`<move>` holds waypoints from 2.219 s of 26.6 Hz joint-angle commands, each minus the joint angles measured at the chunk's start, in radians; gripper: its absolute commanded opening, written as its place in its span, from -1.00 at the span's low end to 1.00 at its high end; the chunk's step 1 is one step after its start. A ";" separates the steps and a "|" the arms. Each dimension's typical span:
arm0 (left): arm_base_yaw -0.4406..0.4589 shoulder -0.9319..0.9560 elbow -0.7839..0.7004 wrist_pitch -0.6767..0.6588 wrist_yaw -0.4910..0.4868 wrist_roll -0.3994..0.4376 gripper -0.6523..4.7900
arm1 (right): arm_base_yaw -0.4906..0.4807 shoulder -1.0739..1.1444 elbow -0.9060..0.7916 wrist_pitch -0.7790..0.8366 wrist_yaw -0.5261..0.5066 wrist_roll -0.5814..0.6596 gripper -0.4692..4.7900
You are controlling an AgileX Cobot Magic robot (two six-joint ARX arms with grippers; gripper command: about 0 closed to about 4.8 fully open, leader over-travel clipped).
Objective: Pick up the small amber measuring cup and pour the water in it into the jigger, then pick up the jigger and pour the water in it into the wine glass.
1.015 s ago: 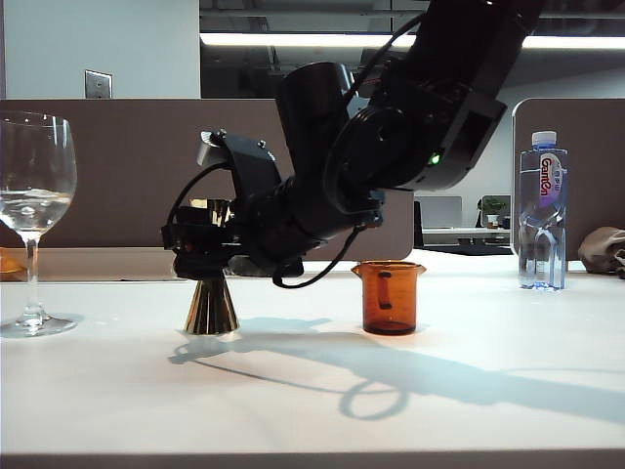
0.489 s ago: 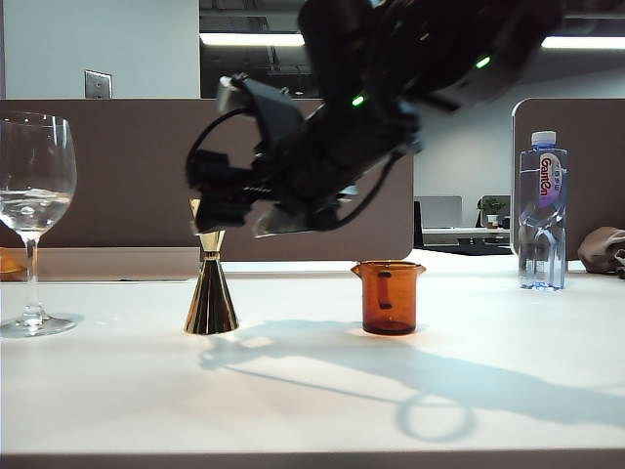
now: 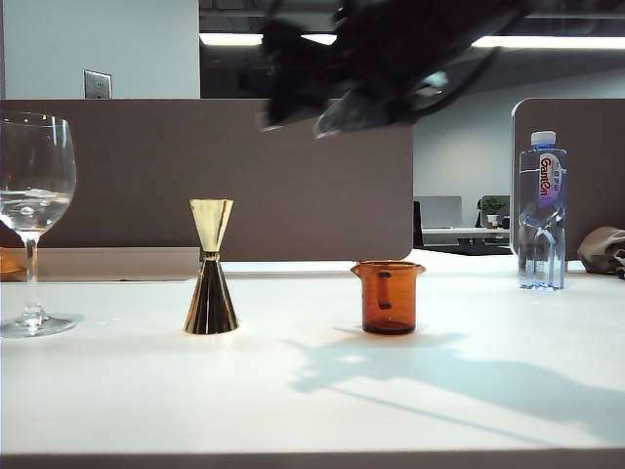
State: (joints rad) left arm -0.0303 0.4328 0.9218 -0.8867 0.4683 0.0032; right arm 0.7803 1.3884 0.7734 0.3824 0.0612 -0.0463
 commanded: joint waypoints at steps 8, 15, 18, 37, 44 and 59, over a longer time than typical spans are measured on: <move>0.000 0.000 0.003 0.012 0.003 0.001 -0.77 | -0.287 -0.432 -0.289 -0.006 -0.069 -0.004 -0.84; 0.000 0.000 0.003 0.011 0.003 0.001 -0.77 | -0.465 -0.649 -0.447 -0.050 -0.129 0.028 -0.84; 0.000 0.000 0.003 0.011 0.003 0.001 -0.77 | -0.489 -0.723 -0.506 -0.050 -0.130 0.045 -0.84; 0.000 0.000 0.003 0.011 0.003 0.001 -0.77 | -0.557 -0.995 -0.739 -0.173 -0.098 0.121 -0.84; 0.000 0.000 0.003 0.011 0.003 0.001 -0.77 | -0.568 -1.034 -0.773 -0.241 -0.101 0.125 -0.84; 0.000 0.000 0.003 0.011 0.003 0.001 -0.77 | -0.590 -1.261 -0.773 -0.562 -0.090 0.125 -0.82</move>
State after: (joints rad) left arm -0.0303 0.4328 0.9218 -0.8867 0.4683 0.0032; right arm 0.1898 0.1268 0.0078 -0.1829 -0.0341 0.0750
